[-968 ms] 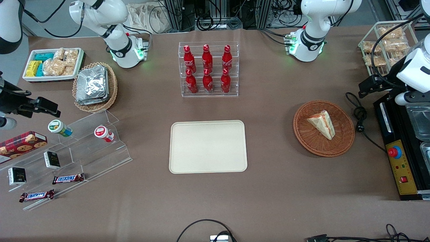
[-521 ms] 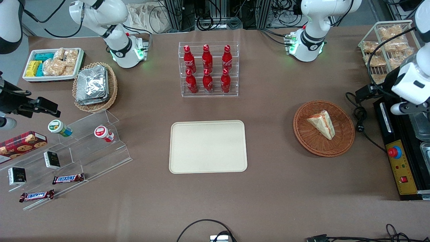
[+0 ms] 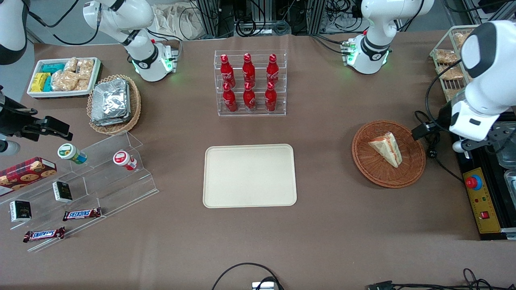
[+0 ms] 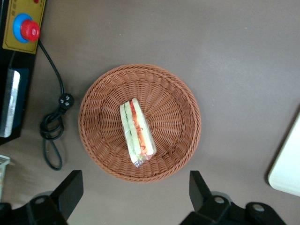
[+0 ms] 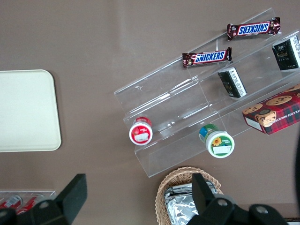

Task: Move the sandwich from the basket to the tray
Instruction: 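Move the left gripper over the wicker basket toward the sandwich, then lower the open left gripper around the wrapped sandwich in the basket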

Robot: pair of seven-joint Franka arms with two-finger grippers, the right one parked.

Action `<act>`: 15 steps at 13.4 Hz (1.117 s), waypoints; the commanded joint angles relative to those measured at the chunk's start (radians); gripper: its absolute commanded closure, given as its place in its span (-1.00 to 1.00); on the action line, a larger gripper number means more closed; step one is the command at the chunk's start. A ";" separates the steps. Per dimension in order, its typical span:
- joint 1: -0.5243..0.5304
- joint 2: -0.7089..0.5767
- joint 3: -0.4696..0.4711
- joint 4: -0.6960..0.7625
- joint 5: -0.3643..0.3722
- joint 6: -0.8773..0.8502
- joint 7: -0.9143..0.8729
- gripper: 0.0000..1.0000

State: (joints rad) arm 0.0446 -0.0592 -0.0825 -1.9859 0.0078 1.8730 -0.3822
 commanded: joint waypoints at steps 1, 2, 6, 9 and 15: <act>0.003 -0.082 -0.002 -0.181 0.009 0.122 -0.061 -1.00; 0.003 -0.094 -0.002 -0.233 0.009 0.170 -0.064 -1.00; 0.003 -0.083 0.000 -0.362 0.008 0.328 -0.125 -1.00; 0.003 -0.074 0.000 -0.467 0.006 0.467 -0.141 -1.00; 0.003 -0.018 0.000 -0.542 0.004 0.606 -0.153 -1.00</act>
State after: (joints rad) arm 0.0448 -0.0854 -0.0808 -2.5123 0.0075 2.4456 -0.5176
